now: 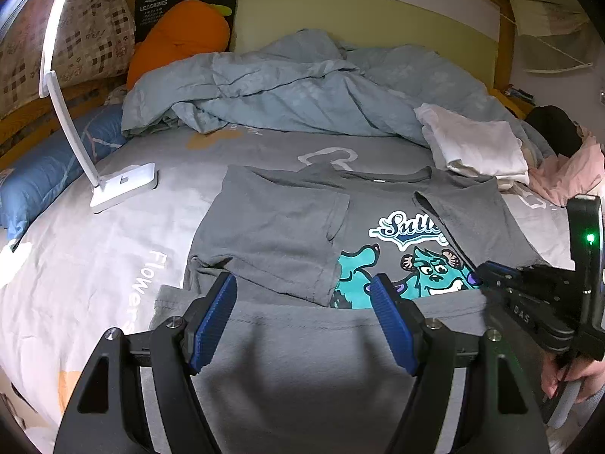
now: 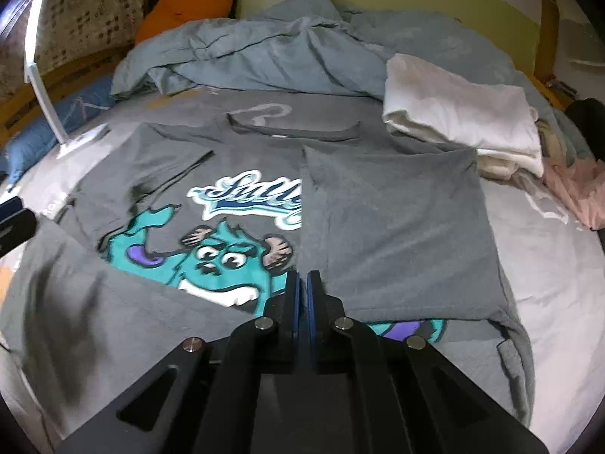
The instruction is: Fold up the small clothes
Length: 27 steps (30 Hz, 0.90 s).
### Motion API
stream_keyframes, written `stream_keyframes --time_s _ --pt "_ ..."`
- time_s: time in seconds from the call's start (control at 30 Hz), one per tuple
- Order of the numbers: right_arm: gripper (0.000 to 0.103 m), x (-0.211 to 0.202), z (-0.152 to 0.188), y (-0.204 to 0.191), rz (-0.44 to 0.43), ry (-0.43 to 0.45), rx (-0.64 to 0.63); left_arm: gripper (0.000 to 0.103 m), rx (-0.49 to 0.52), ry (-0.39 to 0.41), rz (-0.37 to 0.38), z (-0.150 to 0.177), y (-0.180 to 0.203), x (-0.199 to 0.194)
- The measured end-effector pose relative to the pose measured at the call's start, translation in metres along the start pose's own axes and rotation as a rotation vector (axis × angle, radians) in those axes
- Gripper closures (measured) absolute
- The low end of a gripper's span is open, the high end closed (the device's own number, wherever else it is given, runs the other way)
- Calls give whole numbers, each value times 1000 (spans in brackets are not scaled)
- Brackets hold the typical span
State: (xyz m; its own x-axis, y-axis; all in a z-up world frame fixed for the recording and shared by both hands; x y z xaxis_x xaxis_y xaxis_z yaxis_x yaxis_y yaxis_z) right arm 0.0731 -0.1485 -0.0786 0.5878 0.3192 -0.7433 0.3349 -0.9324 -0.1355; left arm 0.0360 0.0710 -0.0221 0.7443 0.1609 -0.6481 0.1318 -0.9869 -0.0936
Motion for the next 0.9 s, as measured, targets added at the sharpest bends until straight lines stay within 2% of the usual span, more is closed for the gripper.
stream_keyframes --time_s 0.13,0.2,0.27,0.33,0.4,0.47,0.53,0.6,0.7,0.77,0.87,0.9 --pt "100 9 11 -2 5 -29 -16 31 -5 -18 -11 6 -5 7" --pt "100 9 11 0 15 -12 -8 31 -10 -28 -10 8 -8 9" --pt "91 3 10 3 3 -4 21 31 -13 -31 -10 9 -12 9" --pt "69 -8 10 10 7 5 31 31 -8 -26 -20 10 -20 5" --pt "54 -34 13 24 17 26 87 31 -15 -19 -37 14 -35 -3" --pt "54 -59 19 30 -21 42 154 31 -34 -15 -40 21 -50 -9" --pt "54 -91 27 34 -61 109 214 31 -51 -2 -37 31 -62 -17" --pt "54 -124 45 41 -14 201 268 31 -54 34 -9 43 -64 -28" --pt "54 -160 85 48 108 313 325 31 -80 82 -16 69 -65 -43" --pt "53 -173 111 53 162 358 376 31 -128 90 -15 88 -64 -44" --pt "48 -185 156 71 286 402 477 31 -198 48 32 104 -60 -36" --pt "47 -184 169 77 284 395 522 31 -204 49 23 104 -60 -34"
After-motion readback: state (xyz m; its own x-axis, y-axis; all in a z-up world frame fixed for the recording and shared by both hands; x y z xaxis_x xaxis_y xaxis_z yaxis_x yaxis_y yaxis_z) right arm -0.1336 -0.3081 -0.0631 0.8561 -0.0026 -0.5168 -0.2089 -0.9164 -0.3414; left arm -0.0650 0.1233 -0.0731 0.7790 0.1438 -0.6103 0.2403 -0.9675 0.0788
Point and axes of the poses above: each gripper's, at about its wrist camera, not at the fingertips, and x roughly the way its jaws point, y to its right, z to its underside, the point moved 9 cm from there along x, roughly the way its jaws point, and after that the axes turned 13 degrees about -z, right-handed, at the moved point
